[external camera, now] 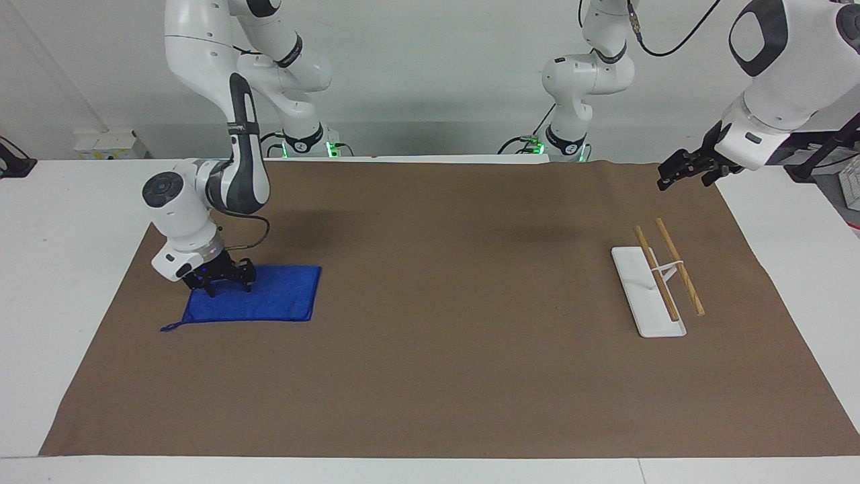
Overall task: Right arm passes towel to left arm to hang
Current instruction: 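Grasp the blue towel's corner with the right gripper, then lift the towel with the right gripper while the left gripper opens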
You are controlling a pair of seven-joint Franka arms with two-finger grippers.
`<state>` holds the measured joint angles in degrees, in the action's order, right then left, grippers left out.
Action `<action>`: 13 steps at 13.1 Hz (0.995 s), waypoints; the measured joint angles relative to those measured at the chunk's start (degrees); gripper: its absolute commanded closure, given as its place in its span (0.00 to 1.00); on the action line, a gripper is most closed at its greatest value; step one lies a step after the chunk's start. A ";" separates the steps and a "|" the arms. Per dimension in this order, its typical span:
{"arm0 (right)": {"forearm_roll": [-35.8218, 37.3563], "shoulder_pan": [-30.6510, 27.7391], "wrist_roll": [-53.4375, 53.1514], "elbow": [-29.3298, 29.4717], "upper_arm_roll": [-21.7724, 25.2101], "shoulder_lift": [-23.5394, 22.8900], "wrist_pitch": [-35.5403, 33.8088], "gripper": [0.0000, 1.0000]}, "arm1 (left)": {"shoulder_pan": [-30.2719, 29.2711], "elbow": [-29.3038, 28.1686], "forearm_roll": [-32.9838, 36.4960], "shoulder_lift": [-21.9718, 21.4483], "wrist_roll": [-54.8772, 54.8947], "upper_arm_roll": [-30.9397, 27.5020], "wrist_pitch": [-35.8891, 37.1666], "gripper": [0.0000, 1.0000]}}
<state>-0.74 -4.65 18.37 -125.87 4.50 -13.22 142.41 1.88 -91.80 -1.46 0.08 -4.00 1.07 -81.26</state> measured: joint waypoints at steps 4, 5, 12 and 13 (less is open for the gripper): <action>-0.07 0.00 1.07 0.15 -0.09 0.45 -0.13 1.00 | 0.00 0.00 0.00 0.00 0.00 0.00 0.00 0.00; -0.29 0.00 1.08 0.16 -0.09 0.45 -0.13 1.00 | 0.00 0.00 0.00 0.00 0.00 0.00 0.00 0.00; -5.09 0.75 -16.17 7.42 -6.26 4.03 -17.39 1.00 | 0.00 0.00 0.00 0.00 0.00 0.00 0.00 0.00; -5.13 1.31 -21.68 9.07 -8.16 5.05 -20.90 1.00 | 0.00 0.00 0.00 0.00 0.00 0.00 0.00 0.00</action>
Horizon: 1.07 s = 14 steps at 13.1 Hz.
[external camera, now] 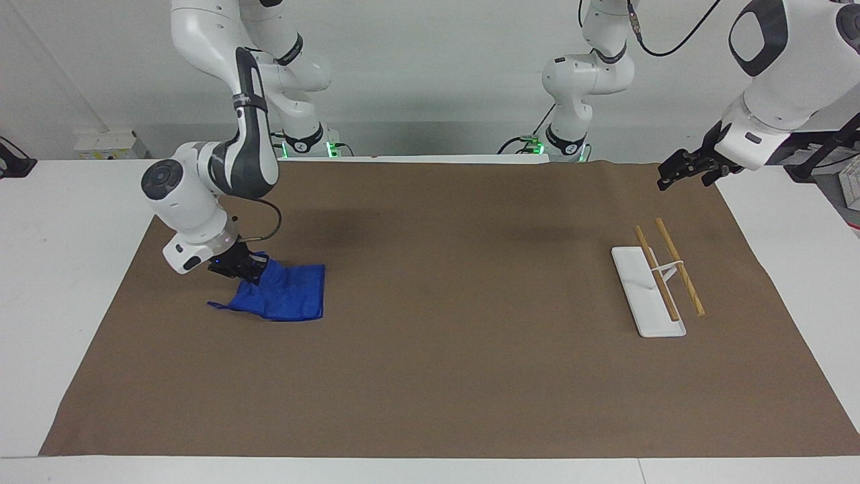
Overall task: Right arm passes towel to left arm to hang
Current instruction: 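Lift the towel with the right gripper while the left gripper opens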
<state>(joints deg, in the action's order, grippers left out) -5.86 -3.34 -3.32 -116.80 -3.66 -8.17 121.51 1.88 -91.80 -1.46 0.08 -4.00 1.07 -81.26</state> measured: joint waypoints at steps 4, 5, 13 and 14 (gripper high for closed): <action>-0.08 3.24 -23.54 6.94 -7.52 1.24 -8.47 1.00 | -0.07 -0.03 0.00 0.00 -0.78 -0.27 0.07 0.00; -0.10 4.43 -29.50 8.18 -9.12 1.23 -8.91 1.00 | -0.07 -0.10 -0.06 -0.01 -2.87 -0.31 0.07 0.00; -13.61 17.12 -63.10 17.65 -13.98 -0.80 -4.04 1.00 | 0.13 -20.65 -20.58 -7.92 -43.64 0.39 -19.73 0.00; -16.74 18.13 -64.96 17.90 -14.13 -1.07 -1.13 1.00 | 0.84 -24.06 -22.33 -9.30 -49.19 0.60 -23.11 0.00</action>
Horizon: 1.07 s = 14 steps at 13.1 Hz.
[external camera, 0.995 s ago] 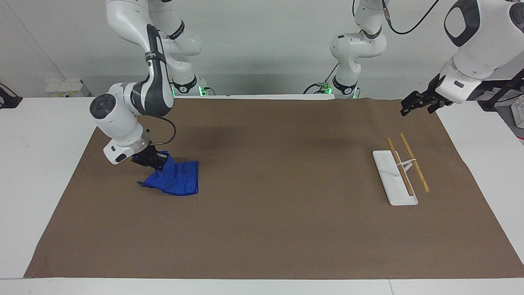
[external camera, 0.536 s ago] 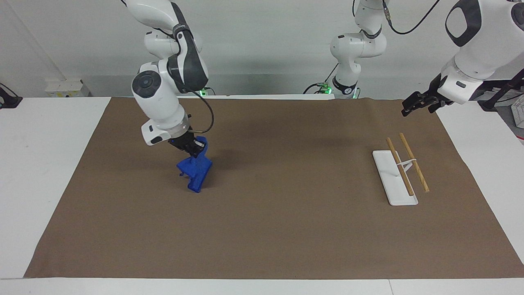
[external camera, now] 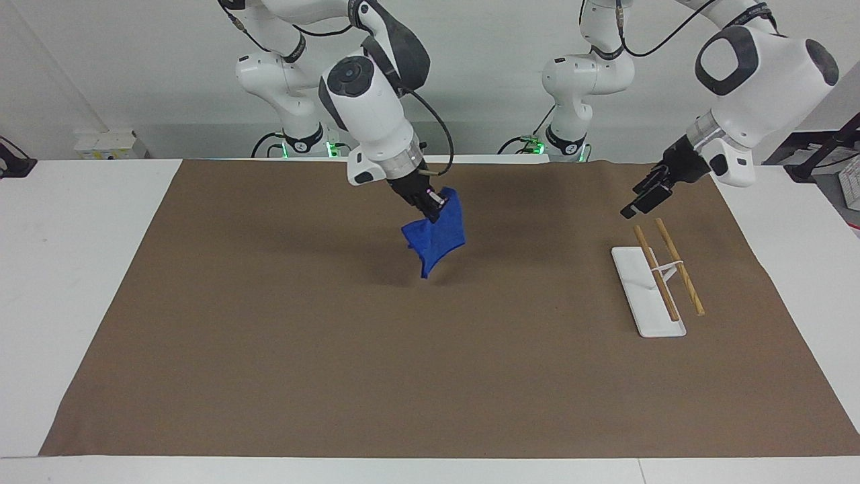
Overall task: Right arm passes towel to left arm to hang
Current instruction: 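Lift the towel with the right gripper while the left gripper opens, then carry the towel into the open left gripper and close it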
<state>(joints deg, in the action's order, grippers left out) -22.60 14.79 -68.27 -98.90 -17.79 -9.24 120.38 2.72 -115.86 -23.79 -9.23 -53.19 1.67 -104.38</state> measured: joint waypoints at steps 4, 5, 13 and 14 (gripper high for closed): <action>-3.25 2.50 -12.22 1.67 -5.65 -2.90 14.41 1.00 | 0.28 -6.18 -11.65 -1.49 -17.38 0.22 -7.10 0.00; -3.26 3.31 -15.68 2.70 -6.60 -3.74 17.34 1.00 | 0.58 -6.41 -12.30 -1.51 -20.94 0.23 -7.37 0.00; -3.27 4.99 -28.69 7.04 -11.95 -8.84 32.83 1.00 | 4.45 -12.38 -15.35 -4.45 -26.14 0.39 -13.80 0.18; -3.27 4.99 -29.06 7.17 -12.20 -9.01 33.14 1.00 | 4.56 -12.52 -15.43 -4.52 -26.27 0.40 -14.07 0.30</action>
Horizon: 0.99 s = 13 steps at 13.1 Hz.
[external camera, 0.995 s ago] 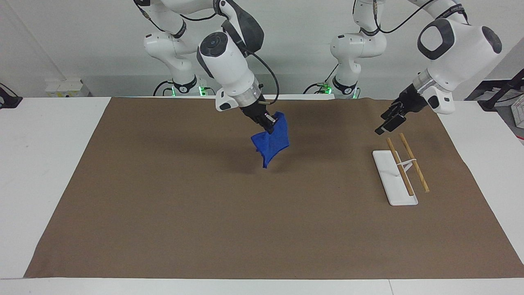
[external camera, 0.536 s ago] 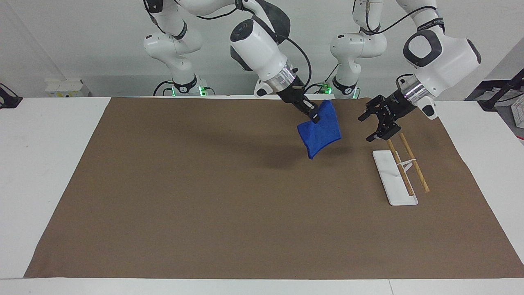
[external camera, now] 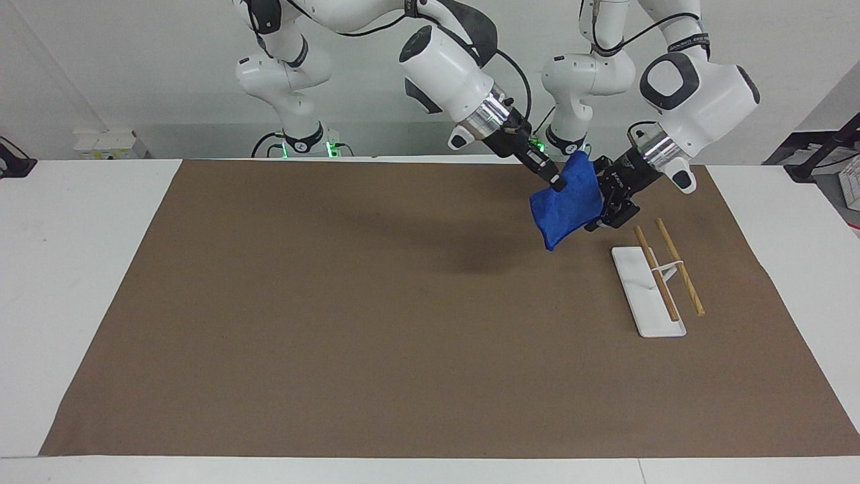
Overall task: Right arm passes towel to left arm to hang
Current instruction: 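Carry the towel into the open left gripper and close it, then open the right gripper and withdraw it while the left gripper holds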
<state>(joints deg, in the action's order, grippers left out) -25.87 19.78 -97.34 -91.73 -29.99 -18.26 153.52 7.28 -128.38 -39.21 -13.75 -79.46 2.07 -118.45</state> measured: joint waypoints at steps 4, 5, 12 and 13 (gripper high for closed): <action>0.00 0.00 -0.07 0.25 -0.16 -0.21 0.04 1.00 | -0.03 -0.14 -0.02 -0.01 -0.21 -0.21 -1.82 0.79; 0.00 0.00 -0.07 0.26 -0.16 -0.22 0.04 1.00 | -0.03 -0.25 -0.02 0.03 -0.26 -0.27 -2.23 0.94; 0.00 0.00 -0.07 0.27 -0.16 -0.26 0.04 1.00 | -0.03 -0.12 -0.02 0.19 -0.20 -0.33 -3.33 1.00; 0.00 -0.01 -0.07 0.27 -0.16 -0.26 0.04 1.00 | -0.03 -0.02 -0.02 0.21 -0.15 -0.34 -3.40 1.00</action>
<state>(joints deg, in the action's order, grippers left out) -25.87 19.77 -97.41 -91.46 -30.15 -18.52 153.56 7.25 -128.40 -39.24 -13.53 -79.61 1.73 -121.84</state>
